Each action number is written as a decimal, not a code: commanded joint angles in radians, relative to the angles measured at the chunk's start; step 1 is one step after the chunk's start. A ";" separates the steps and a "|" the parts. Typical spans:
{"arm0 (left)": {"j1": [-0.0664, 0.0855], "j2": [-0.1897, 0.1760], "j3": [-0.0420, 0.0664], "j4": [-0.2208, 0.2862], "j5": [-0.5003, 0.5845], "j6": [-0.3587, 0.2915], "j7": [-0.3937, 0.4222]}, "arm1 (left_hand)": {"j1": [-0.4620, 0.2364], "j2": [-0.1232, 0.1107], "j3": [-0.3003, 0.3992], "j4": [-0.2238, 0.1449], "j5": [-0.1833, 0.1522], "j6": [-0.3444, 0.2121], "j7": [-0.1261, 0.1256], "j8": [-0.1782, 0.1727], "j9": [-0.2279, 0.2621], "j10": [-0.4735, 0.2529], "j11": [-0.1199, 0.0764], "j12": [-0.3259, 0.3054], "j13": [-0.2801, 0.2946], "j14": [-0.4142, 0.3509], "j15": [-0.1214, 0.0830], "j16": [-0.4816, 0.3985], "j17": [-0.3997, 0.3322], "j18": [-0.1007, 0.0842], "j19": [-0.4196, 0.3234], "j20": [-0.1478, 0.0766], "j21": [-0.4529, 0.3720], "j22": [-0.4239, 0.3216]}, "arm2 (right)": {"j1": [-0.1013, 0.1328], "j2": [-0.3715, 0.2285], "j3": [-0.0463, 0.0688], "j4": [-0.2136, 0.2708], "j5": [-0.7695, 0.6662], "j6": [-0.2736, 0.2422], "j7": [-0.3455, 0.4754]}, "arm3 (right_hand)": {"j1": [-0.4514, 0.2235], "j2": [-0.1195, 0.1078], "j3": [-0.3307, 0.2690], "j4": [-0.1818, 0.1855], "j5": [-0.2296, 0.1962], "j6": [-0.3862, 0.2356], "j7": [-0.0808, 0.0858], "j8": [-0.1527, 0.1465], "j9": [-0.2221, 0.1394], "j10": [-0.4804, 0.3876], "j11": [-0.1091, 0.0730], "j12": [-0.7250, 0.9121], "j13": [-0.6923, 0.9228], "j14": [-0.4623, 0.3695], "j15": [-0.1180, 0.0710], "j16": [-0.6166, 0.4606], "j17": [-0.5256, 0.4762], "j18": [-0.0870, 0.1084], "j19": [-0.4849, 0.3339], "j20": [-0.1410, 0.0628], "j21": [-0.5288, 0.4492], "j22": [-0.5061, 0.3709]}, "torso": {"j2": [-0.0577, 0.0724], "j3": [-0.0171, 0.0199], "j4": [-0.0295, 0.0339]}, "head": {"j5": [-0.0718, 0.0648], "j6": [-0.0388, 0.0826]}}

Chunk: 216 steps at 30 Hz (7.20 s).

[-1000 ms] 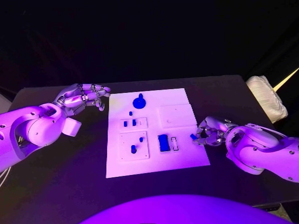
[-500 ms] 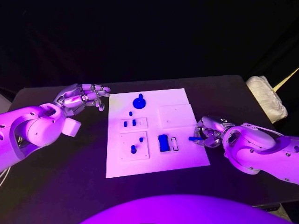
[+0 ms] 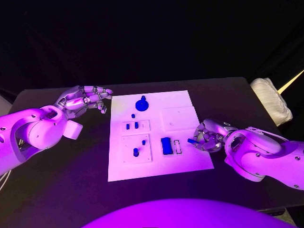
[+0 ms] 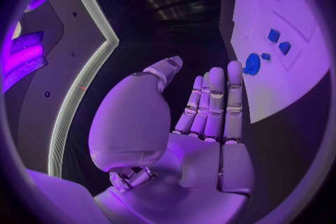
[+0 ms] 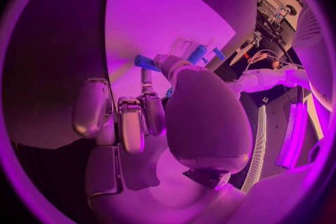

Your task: Assemble the parts on the task board

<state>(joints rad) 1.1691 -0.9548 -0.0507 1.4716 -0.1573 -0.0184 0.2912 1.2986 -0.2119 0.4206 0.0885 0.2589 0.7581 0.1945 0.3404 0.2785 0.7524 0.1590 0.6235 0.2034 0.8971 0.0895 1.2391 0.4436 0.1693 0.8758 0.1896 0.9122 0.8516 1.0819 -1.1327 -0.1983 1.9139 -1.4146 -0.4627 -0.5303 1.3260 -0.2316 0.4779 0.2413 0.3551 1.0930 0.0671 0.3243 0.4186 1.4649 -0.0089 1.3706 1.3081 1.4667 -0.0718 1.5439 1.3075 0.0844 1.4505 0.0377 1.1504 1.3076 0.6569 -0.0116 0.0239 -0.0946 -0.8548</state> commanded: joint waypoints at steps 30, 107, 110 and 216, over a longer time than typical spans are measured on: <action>0.000 0.007 0.001 0.003 0.000 0.018 -0.001 | 0.005 0.006 -0.003 0.003 -0.001 -0.007 0.022 0.006 0.000 -0.007 -0.001 0.007 -0.001 -0.002 0.003 0.006 0.001 0.015 0.005 0.000 -0.005 -0.001 | -0.017 0.126 -0.001 -0.042 0.232 -0.038 -0.008 | -0.208 -0.009 -0.070 0.046 0.040 0.008 -0.011 0.028 0.044 0.053 -0.010 0.017 0.169 0.094 -0.007 0.007 0.218 -0.011 0.010 -0.007 -0.004 0.115 | 0.001 0.0019 0.0009 | 0.004 -0.007; 0.000 0.002 0.001 -0.001 0.000 0.019 -0.012 | 0.007 0.010 -0.006 0.008 -0.001 -0.008 0.022 0.008 -0.001 -0.009 0.000 0.009 -0.002 -0.004 0.003 0.006 0.000 0.015 0.006 0.000 -0.006 -0.002 | -0.017 0.110 -0.001 -0.023 0.152 0.016 0.000 | -0.293 0.019 -0.197 0.051 -0.014 0.006 -0.015 0.037 0.056 0.054 -0.013 0.013 0.171 0.094 -0.009 0.006 0.217 -0.011 0.012 -0.008 -0.015 0.120 | 0.001 0.0015 -0.0011 | 0.005 -0.015; 0.000 0.002 0.001 -0.001 0.000 0.018 -0.012 | 0.007 0.010 -0.006 0.008 -0.001 -0.008 0.022 0.008 -0.001 -0.009 0.000 0.009 -0.002 -0.004 0.003 0.006 0.000 0.015 0.006 0.000 -0.006 -0.002 | -0.017 0.105 -0.001 -0.025 0.147 0.020 -0.002 | -0.290 0.025 -0.198 0.049 -0.008 0.006 -0.016 0.037 0.056 0.054 -0.013 0.012 0.171 0.094 -0.010 0.006 0.216 -0.010 0.012 -0.009 -0.017 0.120 | 0.001 0.0016 -0.0014 | 0.005 -0.014; -0.103 0.184 0.040 0.027 0.153 -0.634 0.223 | -1.299 0.212 -0.421 -0.089 -0.259 -0.758 -0.195 -0.340 -0.278 -0.752 -0.159 -0.624 -0.203 -0.897 -0.089 -1.239 -0.444 -0.169 -0.876 -0.190 -0.912 -0.852 | -0.027 0.354 0.191 -0.356 1.399 -0.295 1.042 | -1.326 0.232 -0.478 -0.241 -0.355 -1.093 -0.067 -0.324 -0.419 -1.465 0.009 -1.371 -1.308 -1.467 0.072 -1.544 -1.308 -0.084 -1.450 -0.038 -1.150 -1.308 | -0.113 0.0116 -0.0239 | 0.095 0.255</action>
<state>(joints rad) 1.0687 -0.7687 -0.0122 1.4838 -0.0122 -0.4957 0.4916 0.1357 -0.0045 0.0137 0.0042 0.0116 0.0230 0.0039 0.0127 0.0047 0.0270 0.0052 0.0083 0.0026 0.0238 0.0029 0.0114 0.0040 0.0205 0.0233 0.0052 0.0105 0.0095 1.0585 -0.7771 -0.0081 1.5480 -0.1110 -0.6749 0.4358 0.1152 -0.0056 0.0162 0.0038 0.0091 0.0258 0.0058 0.0073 0.0091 0.0409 0.0040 0.0073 0.0064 0.0279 0.0022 0.0106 0.0102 0.0136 0.0273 0.0053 0.0048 0.0144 0.5492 -0.0027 0.0010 -0.0019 -0.6057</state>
